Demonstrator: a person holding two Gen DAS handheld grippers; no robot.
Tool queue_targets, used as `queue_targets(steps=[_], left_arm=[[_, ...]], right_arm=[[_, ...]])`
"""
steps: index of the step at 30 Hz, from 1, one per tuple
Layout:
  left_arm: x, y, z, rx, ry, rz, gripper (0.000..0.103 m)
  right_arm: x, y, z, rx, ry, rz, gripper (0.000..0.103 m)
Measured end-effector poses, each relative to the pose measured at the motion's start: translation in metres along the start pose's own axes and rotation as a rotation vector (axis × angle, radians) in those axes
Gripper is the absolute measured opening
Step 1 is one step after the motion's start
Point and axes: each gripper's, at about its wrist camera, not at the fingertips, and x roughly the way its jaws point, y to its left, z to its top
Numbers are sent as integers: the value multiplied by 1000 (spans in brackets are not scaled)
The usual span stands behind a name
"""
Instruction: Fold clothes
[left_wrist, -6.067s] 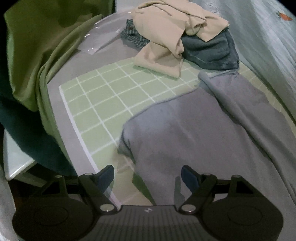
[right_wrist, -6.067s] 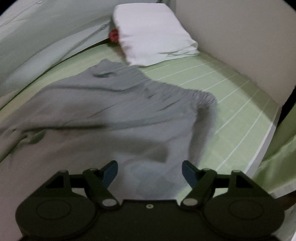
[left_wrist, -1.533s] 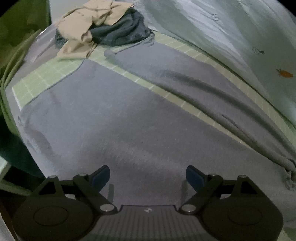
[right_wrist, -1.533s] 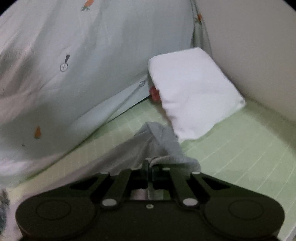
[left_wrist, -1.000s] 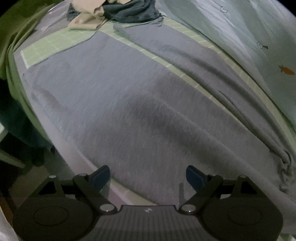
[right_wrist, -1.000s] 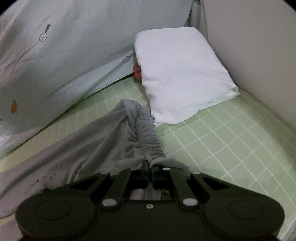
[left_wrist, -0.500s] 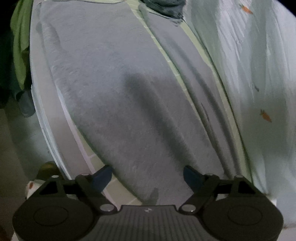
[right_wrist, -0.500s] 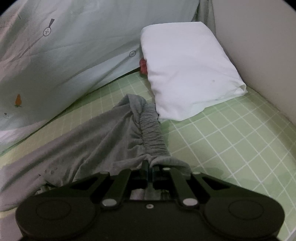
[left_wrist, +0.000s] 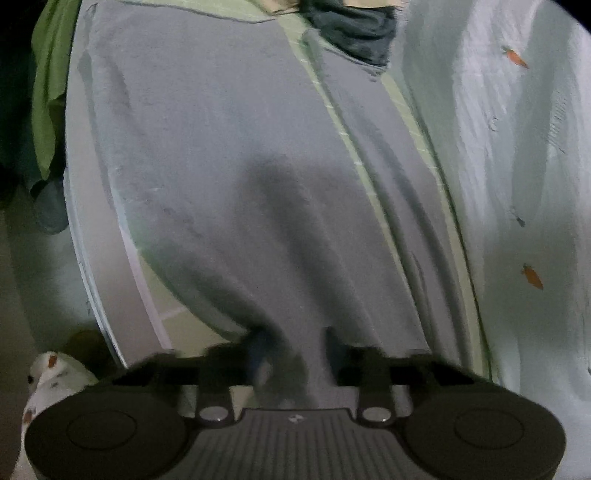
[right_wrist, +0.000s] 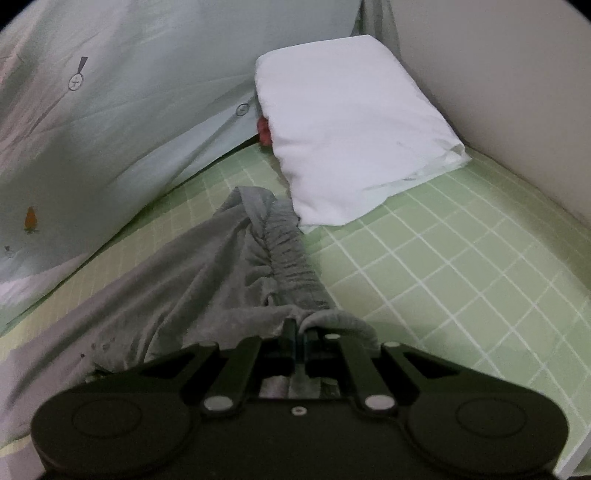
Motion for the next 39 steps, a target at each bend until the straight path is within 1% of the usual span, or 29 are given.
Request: queue_targets(steps=[1,3,4,6,8,11,12,14,16,17,18,20,22,24,25,26,27,28,29,32,34,37,39], left_arm=[[2,2,5,-3,9,10,1],[3,4,17,-13,13,-8,0],[0,2,22,-1,5,-12,0],[-7,-7,35,43,-22,-30,0],[-18,-21,49,93,-58,-76,0],[-37,-50,66,209,-133,-158,0],[-40,-58,70,246,-145,-170,2],[-38,-64,76,281,-139,-150,4],[-29,-57,78,259,-100,-86,9],[-25,-52,79,235,-76,-60,17],[-20,-43,80,187,-48,-45,25],[-15,-30,81,129,-9,-27,29],[-13,-19,81,95,19,-11,36],[-12,-15,84,95,29,19,49],[-12,-14,87,88,22,25,53],[-12,-12,91,80,15,31,61],[-12,-10,95,68,6,33,67],[-14,-7,100,49,-3,33,68],[-14,-5,104,36,-10,37,71],[-15,-1,115,-3,-30,50,79],[-17,3,121,-18,-46,63,79],[-15,7,132,-73,-79,75,79],[-15,11,141,-100,-112,90,79]], right_arm=[[-1,1,-1,6,-2,-7,4],[-4,2,-4,18,-8,-23,4],[-6,2,-5,29,-11,-31,4],[-11,3,-8,56,-19,-42,4],[-19,4,-11,87,-29,-48,4],[-29,7,-18,117,-41,-49,4],[-32,9,-20,120,-45,-53,4],[-31,12,-26,115,-46,-71,4],[-28,14,-32,127,-34,-91,4],[-27,14,-36,137,-28,-96,4],[-26,15,-39,144,-21,-102,4],[-25,17,-45,151,-7,-113,7],[-25,17,-51,163,5,-122,13],[-25,17,-55,183,16,-127,21],[-26,18,-57,193,19,-125,28],[-26,18,-58,199,23,-126,35],[-26,19,-59,205,28,-128,40],[-26,20,-60,211,33,-130,51],[-25,21,-61,219,46,-138,56],[-23,22,-65,245,82,-137,61],[-21,21,-70,267,102,-140,66],[-17,20,-75,305,119,-147,73],[-14,19,-76,330,121,-141,73]])
